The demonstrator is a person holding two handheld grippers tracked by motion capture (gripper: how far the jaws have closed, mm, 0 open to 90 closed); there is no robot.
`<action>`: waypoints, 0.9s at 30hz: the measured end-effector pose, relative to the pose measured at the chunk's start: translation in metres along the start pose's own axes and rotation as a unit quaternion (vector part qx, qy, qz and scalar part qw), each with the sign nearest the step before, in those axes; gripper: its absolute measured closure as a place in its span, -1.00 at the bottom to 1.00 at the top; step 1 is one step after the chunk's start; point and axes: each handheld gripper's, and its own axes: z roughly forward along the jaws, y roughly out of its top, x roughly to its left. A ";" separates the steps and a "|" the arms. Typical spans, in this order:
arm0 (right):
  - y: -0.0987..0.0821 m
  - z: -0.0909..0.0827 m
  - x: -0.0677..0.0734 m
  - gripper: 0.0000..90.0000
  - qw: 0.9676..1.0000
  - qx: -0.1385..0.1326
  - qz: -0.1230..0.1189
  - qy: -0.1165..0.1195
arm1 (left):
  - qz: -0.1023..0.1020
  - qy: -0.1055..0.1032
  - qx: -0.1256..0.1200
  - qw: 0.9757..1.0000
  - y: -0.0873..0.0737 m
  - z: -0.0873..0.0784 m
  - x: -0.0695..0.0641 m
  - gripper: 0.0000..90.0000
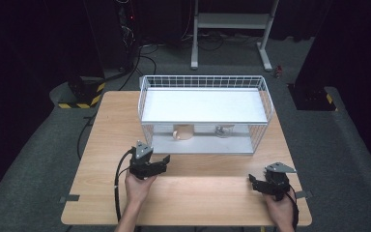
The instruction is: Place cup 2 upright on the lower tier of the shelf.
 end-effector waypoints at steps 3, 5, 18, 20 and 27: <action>0.000 0.000 0.000 -0.49 1.000 0.000 0.001 0.000 | -0.007 0.002 -0.003 1.000 -0.002 -0.001 0.001 -0.42; 0.000 0.000 0.000 -0.49 1.000 0.000 0.000 0.000 | -0.008 0.001 -0.002 1.000 -0.003 -0.003 0.002 -0.42; 0.000 0.000 0.000 -0.49 1.000 0.000 0.000 0.000 | -0.017 0.009 -0.002 1.000 -0.011 -0.010 0.009 -0.42; 0.000 0.000 0.000 -0.49 1.000 0.000 0.000 0.000 | -0.017 0.012 -0.002 1.000 -0.013 -0.011 0.011 -0.42; 0.000 0.000 0.000 -0.49 1.000 0.000 0.000 0.000 | -0.024 0.016 0.002 1.000 -0.018 -0.014 0.015 -0.42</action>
